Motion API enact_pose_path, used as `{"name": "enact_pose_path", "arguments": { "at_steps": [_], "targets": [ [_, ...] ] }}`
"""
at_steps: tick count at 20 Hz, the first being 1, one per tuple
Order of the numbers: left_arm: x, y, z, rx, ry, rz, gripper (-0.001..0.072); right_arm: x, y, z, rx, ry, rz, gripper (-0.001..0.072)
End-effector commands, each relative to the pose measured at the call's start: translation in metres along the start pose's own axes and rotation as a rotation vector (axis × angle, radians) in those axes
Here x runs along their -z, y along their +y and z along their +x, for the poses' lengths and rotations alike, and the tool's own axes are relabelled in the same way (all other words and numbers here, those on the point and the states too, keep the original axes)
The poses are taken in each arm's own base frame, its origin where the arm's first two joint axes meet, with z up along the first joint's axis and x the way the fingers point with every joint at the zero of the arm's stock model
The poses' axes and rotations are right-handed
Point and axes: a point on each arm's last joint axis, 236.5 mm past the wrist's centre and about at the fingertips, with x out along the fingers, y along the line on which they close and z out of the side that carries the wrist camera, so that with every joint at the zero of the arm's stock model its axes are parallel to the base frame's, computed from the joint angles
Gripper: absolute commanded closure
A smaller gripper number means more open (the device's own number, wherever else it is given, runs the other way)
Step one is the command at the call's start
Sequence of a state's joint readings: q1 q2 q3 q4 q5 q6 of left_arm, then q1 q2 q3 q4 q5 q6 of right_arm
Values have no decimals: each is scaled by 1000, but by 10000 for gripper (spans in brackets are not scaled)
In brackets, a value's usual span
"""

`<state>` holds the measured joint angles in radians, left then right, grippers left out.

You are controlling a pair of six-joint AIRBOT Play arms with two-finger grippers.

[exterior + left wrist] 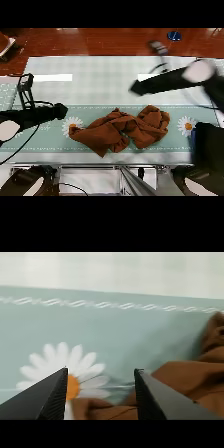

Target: Fold the shirts.

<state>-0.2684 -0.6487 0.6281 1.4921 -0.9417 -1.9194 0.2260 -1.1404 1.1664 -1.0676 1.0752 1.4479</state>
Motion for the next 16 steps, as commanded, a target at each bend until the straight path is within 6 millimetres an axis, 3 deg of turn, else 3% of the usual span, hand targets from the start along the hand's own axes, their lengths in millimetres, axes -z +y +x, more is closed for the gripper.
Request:
{"name": "enact_pose_path", "arguments": {
  "at_steps": [1, 2, 4, 6, 8, 11, 13, 14, 15, 16],
  "targets": [
    [32, 43, 1, -87, 145, -162, 200, 33, -151, -97, 346, -47, 238, 307],
    [49, 39, 5, -36, 222, -204, 200, 59, -178, -109, 382, -60, 357, 308],
    [83, 20, 14, 115, 368, -265, 200, 110, -199, -104, 363, -61, 540, 310],
    [109, 5, 22, 226, 481, -297, 200, 148, -198, -79, 322, -20, 612, 310],
    [125, -1, 33, 269, 546, -329, 200, 169, -186, -50, 250, 24, 636, 310],
    [123, -29, 53, 385, 545, -351, 200, 206, -174, -23, 212, 145, 662, 310],
    [121, -47, 70, 421, 531, -351, 202, 219, -167, -11, 191, 204, 664, 311],
    [125, -55, 75, 439, 541, -332, 284, 220, -164, -7, 179, 223, 661, 311],
    [131, -63, 79, 458, 559, -305, 595, 221, -160, -2, 163, 238, 661, 310],
    [135, -68, 80, 474, 573, -279, 691, 224, -156, 3, 149, 263, 658, 310]
  ]
}}
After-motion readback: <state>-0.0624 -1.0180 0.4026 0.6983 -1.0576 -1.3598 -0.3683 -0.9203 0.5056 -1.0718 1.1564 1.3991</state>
